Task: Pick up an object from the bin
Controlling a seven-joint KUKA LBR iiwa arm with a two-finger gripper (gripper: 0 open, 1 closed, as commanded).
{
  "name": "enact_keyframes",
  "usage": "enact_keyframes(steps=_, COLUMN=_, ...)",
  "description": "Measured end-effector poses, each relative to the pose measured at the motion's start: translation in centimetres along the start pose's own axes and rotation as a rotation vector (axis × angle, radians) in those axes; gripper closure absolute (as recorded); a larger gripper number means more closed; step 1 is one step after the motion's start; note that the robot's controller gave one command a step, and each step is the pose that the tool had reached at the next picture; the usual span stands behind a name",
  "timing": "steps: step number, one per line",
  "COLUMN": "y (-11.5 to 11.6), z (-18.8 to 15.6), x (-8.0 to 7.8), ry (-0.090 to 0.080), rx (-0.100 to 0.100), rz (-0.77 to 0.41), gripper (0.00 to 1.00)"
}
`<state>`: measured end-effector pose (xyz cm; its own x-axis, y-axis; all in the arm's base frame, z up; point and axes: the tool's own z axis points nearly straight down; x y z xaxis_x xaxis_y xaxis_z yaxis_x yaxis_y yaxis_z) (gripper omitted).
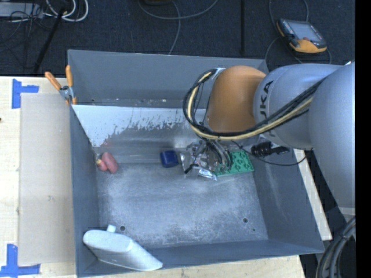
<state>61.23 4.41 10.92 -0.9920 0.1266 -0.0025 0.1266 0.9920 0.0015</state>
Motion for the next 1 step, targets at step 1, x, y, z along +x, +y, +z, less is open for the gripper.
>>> enact_keyframes(steps=1, y=0.00, z=-5.44, x=-0.19, ry=-0.003, rx=-0.001, rz=-0.001, gripper=1.00)
